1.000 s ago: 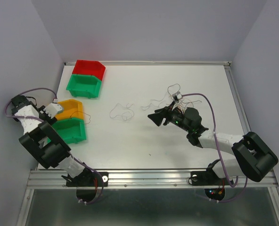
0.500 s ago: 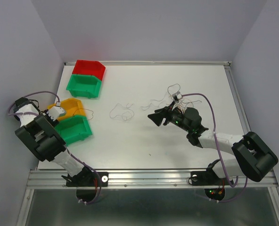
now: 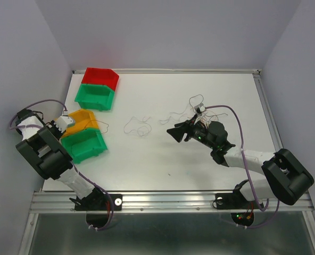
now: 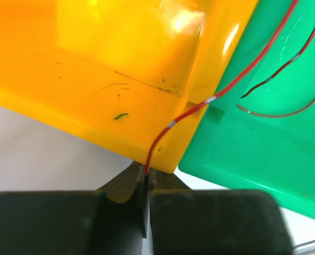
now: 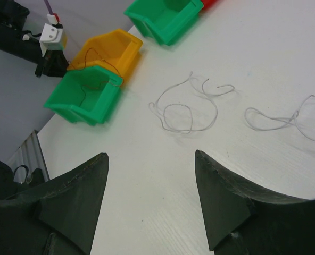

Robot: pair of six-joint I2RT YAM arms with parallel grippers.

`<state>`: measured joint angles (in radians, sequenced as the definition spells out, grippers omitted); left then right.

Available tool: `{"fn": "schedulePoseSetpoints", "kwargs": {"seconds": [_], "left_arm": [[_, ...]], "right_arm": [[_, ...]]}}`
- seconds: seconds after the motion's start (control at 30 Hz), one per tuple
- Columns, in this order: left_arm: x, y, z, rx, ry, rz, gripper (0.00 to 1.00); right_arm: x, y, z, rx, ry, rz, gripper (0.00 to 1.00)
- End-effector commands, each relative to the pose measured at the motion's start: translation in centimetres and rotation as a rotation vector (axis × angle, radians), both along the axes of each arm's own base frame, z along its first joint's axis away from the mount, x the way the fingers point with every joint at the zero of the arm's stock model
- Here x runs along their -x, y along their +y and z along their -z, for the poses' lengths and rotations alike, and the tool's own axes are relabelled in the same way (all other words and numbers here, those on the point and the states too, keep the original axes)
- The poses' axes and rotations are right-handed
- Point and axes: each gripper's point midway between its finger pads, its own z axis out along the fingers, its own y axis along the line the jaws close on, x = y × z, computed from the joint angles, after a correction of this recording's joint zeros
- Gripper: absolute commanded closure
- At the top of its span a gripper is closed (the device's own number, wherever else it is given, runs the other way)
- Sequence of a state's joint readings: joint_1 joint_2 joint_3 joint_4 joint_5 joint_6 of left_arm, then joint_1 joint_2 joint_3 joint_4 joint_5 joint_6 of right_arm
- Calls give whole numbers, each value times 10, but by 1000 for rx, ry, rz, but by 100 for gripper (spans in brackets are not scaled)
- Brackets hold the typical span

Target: Untangle the cables

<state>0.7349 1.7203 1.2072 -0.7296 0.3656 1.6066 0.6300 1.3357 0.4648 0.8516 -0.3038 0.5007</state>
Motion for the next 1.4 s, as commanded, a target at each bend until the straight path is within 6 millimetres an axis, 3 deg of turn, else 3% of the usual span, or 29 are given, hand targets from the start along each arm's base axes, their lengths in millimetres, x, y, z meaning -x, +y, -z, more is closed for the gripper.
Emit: {"fn": "schedulePoseSetpoints", "kwargs": {"seconds": [0.0, 0.43, 0.97, 1.17, 1.37], "left_arm": [[-28, 0, -30, 25, -148, 16, 100], [-15, -2, -66, -46, -172, 5, 100], [59, -42, -104, -100, -44, -53, 100], [59, -65, -126, -25, -87, -95, 100], [43, -92, -118, 96, -78, -122, 100]], "right_arm": [[-4, 11, -31, -38, -73, -22, 29], [-3, 11, -32, -40, -73, -26, 29], [-2, 12, -32, -39, -72, -31, 29], [-3, 12, -32, -38, -73, -28, 29], [-3, 12, -32, -39, -72, -28, 29]]}}
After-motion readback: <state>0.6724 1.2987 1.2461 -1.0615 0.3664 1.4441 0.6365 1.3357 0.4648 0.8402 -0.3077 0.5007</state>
